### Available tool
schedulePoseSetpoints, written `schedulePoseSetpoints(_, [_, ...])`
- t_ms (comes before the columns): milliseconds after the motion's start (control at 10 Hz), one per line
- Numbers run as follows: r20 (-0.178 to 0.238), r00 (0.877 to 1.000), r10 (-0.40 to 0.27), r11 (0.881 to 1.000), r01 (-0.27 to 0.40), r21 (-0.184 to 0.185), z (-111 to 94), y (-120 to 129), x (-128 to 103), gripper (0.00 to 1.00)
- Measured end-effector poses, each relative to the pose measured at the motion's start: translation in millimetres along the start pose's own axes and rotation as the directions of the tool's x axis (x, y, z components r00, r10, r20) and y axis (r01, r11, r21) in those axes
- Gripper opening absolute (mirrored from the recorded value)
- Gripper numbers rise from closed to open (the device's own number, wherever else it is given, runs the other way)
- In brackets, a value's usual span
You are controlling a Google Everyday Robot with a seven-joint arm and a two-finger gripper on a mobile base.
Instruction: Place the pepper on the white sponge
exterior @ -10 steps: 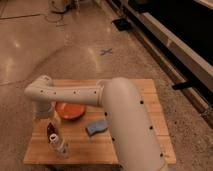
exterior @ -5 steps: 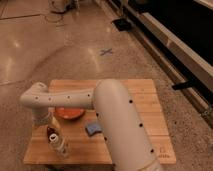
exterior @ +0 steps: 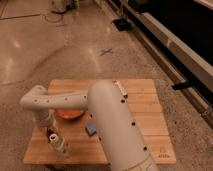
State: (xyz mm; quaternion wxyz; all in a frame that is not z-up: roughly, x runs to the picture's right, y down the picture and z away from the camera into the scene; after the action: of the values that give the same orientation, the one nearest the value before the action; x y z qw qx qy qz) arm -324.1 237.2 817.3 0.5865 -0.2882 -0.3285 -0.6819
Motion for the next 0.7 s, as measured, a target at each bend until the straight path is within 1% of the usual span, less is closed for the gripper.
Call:
schedulePoseSetpoints(100, [0.002,1.0,0.011,1.0,-0.011,0.002,-6,-1,0,0.24])
schedulePoseSetpoints(200, [0.003,1.0,0.022,1.0,-0.022,0.012,-13,-1,1,0.16])
schedulePoseSetpoints(300, [0.0,0.999,0.038,0.999,-0.038,0.029,-24,1,3,0.07])
schedulePoseSetpoints(400, [-0.01,0.998,0.064,0.996,-0.063,0.061,-46,7,8,0.0])
schedulePoseSetpoints(500, [-0.024,0.996,0.083,0.993,-0.081,0.084,-62,13,13,0.0])
schedulePoseSetpoints(600, [-0.044,0.992,0.117,0.988,-0.112,0.109,-83,26,21,0.0])
schedulePoseSetpoints(700, [-0.059,0.987,0.15,0.982,-0.142,0.125,-99,40,28,0.0])
